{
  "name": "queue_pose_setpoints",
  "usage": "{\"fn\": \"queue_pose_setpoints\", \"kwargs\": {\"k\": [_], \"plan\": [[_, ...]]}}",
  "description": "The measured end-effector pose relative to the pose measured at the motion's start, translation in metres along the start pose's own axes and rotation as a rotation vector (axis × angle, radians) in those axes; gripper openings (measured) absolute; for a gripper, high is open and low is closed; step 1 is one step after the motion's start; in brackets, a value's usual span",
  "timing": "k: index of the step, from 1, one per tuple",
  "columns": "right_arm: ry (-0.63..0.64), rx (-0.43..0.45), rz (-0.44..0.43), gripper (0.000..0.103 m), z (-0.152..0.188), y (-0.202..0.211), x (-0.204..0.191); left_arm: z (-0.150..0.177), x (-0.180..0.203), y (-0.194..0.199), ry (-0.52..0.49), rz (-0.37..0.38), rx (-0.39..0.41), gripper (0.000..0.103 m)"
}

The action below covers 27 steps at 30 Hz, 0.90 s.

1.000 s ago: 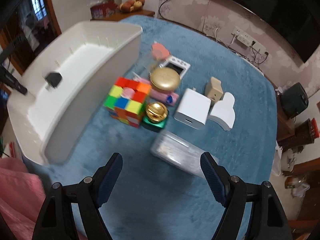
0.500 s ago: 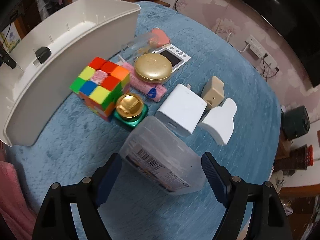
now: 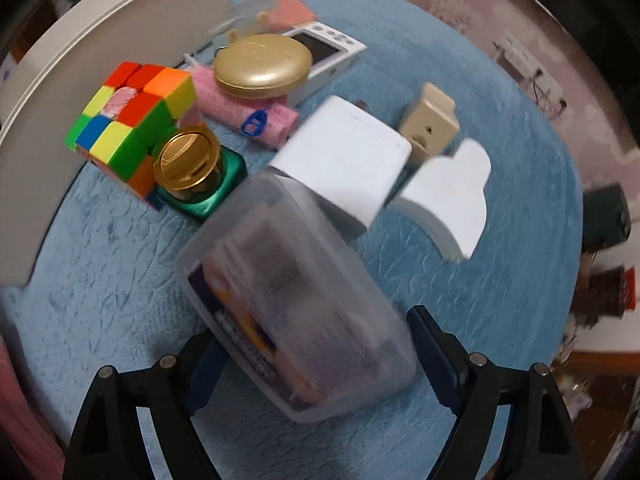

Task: Organize rigid objects
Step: 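Grasp the clear labeled plastic box with the right gripper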

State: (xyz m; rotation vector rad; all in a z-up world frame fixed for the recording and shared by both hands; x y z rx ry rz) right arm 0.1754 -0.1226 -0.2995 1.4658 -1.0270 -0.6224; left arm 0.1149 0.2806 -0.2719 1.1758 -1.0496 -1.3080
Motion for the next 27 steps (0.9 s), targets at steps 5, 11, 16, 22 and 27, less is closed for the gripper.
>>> {"fn": "queue_pose_setpoints", "kwargs": {"k": [5, 11, 16, 22, 27], "plan": [[-0.054, 0.001, -0.020, 0.072, 0.006, 0.004, -0.002, -0.001, 0.002, 0.006, -0.041, 0.005, -0.004, 0.013], [-0.165, -0.011, -0.006, 0.055, 0.016, 0.011, -0.010, 0.000, 0.012, 0.005, -0.107, 0.017, -0.011, 0.013], [-0.261, -0.021, -0.002, 0.050, 0.027, 0.019, -0.019, -0.001, 0.024, 0.006, -0.186, 0.017, -0.012, 0.013], [-0.395, -0.028, 0.005, 0.048, 0.038, 0.029, -0.040, 0.004, 0.033, 0.002, -0.278, 0.012, -0.013, 0.013], [-0.569, -0.013, -0.035, 0.047, 0.049, 0.040, -0.057, 0.009, 0.041, -0.002, -0.350, 0.010, -0.012, 0.009]]}}
Point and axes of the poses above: each gripper's, at about its wrist camera, not at the fingertips, and y roughly against the way its jaws point, x to its right, z to its underside, the point moved 1 cm from there along -y, roughly the way its jaws point, and after that the axes turned 4 degrees about y, right-handed, at the moved point
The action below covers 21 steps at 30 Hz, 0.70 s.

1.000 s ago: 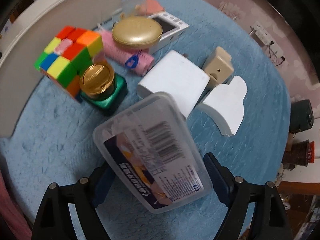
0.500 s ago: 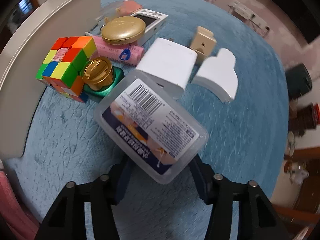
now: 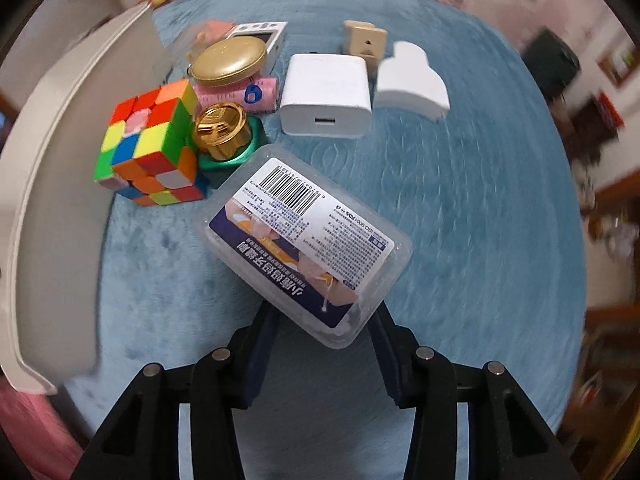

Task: Organize rigid objects
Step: 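Grasp the clear labeled plastic box with the right gripper, then lift the plastic box and carry it over the tray with the right gripper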

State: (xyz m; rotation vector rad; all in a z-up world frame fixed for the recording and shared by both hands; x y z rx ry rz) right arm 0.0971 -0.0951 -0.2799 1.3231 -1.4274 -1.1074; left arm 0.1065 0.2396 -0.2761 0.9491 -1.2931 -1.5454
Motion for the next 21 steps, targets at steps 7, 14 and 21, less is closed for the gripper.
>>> {"fn": "queue_pose_setpoints", "kwargs": {"k": [7, 14, 21], "plan": [[-0.223, 0.044, -0.085, 0.016, 0.037, 0.026, -0.015, 0.000, 0.008, 0.001, -0.098, 0.005, 0.002, 0.007], [-0.324, 0.082, -0.100, 0.004, 0.058, 0.051, -0.036, 0.000, 0.013, 0.003, -0.163, 0.007, 0.003, 0.008], [-0.308, 0.114, -0.015, 0.040, 0.042, 0.060, -0.041, 0.004, 0.013, 0.001, -0.206, -0.002, 0.018, 0.009]]}}
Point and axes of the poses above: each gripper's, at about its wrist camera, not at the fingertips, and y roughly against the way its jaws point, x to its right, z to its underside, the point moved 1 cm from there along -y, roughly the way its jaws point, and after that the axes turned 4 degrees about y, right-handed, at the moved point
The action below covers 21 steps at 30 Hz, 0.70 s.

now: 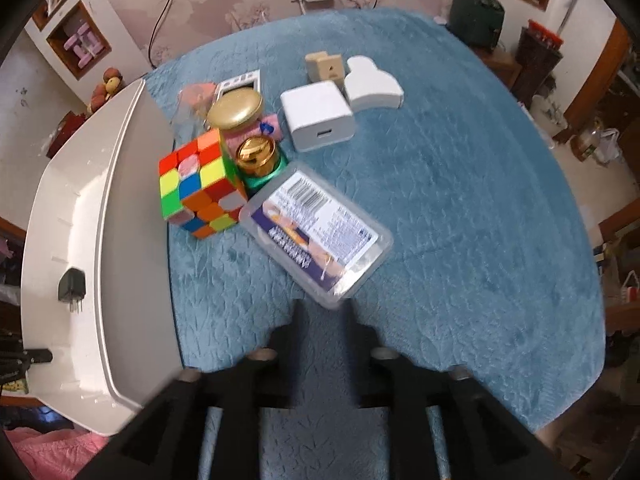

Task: Organize rigid objects
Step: 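Lift the plastic box and carry it over the tray with the right gripper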

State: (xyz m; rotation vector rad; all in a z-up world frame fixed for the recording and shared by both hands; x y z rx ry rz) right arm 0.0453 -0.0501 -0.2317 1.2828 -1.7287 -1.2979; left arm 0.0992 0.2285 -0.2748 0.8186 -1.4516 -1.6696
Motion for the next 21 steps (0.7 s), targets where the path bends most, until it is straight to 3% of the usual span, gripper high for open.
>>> {"fn": "queue_pose_setpoints", "kwargs": {"k": [1, 2, 7, 11, 16, 21], "plan": [[-0.006, 0.015, 0.002, 0.055, -0.001, 0.003, 0.000, 0.000, 0.000, 0.000, -0.002, 0.000, 0.003, 0.009], [-0.007, 0.026, 0.002, 0.061, -0.004, 0.002, -0.003, 0.001, 0.000, 0.000, -0.005, -0.001, 0.007, 0.009], [0.052, 0.047, 0.013, 0.079, -0.034, -0.015, -0.006, 0.007, 0.003, 0.006, -0.012, -0.010, 0.024, 0.009], [0.109, 0.005, 0.022, 0.080, -0.056, -0.046, -0.015, 0.010, 0.005, 0.010, -0.020, -0.018, 0.034, 0.009], [0.190, 0.028, 0.137, 0.084, -0.067, -0.062, -0.031, 0.012, 0.010, 0.013, -0.036, -0.038, 0.044, 0.010], [0.230, -0.017, 0.138, 0.084, -0.072, -0.080, -0.033, 0.014, 0.014, 0.015, -0.052, -0.054, 0.048, 0.011]]}}
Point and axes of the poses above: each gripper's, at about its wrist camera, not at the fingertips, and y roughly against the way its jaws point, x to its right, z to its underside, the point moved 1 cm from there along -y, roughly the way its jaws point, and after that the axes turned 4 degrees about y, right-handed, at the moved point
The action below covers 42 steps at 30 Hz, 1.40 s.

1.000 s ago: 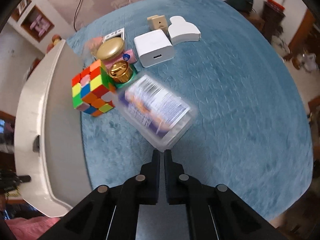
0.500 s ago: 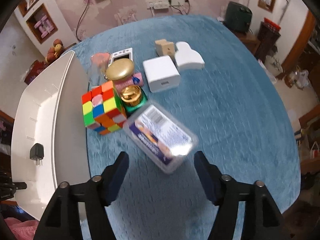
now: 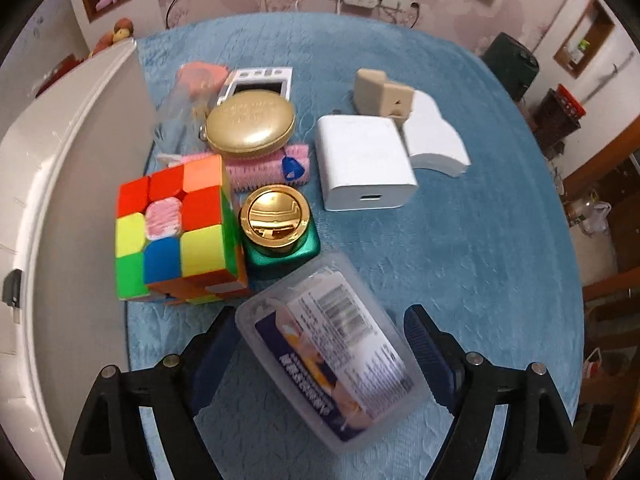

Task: Organize rigid objects
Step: 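Lift the plastic box and carry it over the tray with the right gripper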

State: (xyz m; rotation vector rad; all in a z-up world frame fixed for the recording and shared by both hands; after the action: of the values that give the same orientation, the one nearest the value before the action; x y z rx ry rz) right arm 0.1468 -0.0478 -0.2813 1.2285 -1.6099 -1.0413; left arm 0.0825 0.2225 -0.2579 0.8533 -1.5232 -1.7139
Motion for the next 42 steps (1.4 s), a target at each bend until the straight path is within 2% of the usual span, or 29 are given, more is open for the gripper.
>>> {"fn": "queue_pose_setpoints", "kwargs": {"k": [5, 8, 10, 13, 19, 26, 32, 35, 37, 39, 42], "plan": [[-0.003, -0.048, -0.013, 0.084, 0.002, -0.014, 0.004, 0.001, 0.003, 0.000, -0.005, -0.010, 0.001, 0.011], [-0.047, -0.047, -0.038, 0.084, 0.007, -0.015, 0.011, 0.001, 0.006, 0.001, -0.009, -0.022, 0.001, 0.012], [-0.069, -0.046, -0.053, 0.077, 0.011, -0.015, 0.014, 0.002, 0.006, 0.000, -0.012, -0.030, 0.003, 0.012], [-0.095, -0.048, -0.073, 0.072, 0.019, -0.012, 0.016, 0.003, 0.008, 0.002, -0.013, -0.040, 0.007, 0.013], [-0.140, -0.057, -0.090, 0.069, 0.045, -0.001, 0.011, 0.004, 0.010, 0.001, -0.004, -0.047, 0.014, 0.013], [-0.266, -0.024, -0.170, 0.068, 0.085, 0.029, 0.013, 0.008, 0.012, 0.002, 0.003, -0.053, 0.026, 0.013], [-0.373, 0.073, -0.210, 0.068, 0.115, 0.075, 0.013, 0.011, 0.009, 0.001, 0.025, -0.050, 0.026, 0.013], [-0.437, 0.158, -0.262, 0.068, 0.118, 0.096, 0.017, 0.013, 0.007, 0.000, 0.038, -0.049, 0.026, 0.013], [-0.443, 0.233, -0.297, 0.068, 0.116, 0.112, 0.016, 0.013, 0.006, 0.000, 0.045, -0.049, 0.025, 0.013], [-0.420, 0.283, -0.312, 0.068, 0.092, 0.125, 0.009, 0.014, 0.007, 0.000, 0.051, -0.050, 0.025, 0.013], [-0.377, 0.364, -0.357, 0.068, 0.078, 0.142, 0.008, 0.016, 0.006, 0.000, 0.055, -0.052, 0.025, 0.013]]}}
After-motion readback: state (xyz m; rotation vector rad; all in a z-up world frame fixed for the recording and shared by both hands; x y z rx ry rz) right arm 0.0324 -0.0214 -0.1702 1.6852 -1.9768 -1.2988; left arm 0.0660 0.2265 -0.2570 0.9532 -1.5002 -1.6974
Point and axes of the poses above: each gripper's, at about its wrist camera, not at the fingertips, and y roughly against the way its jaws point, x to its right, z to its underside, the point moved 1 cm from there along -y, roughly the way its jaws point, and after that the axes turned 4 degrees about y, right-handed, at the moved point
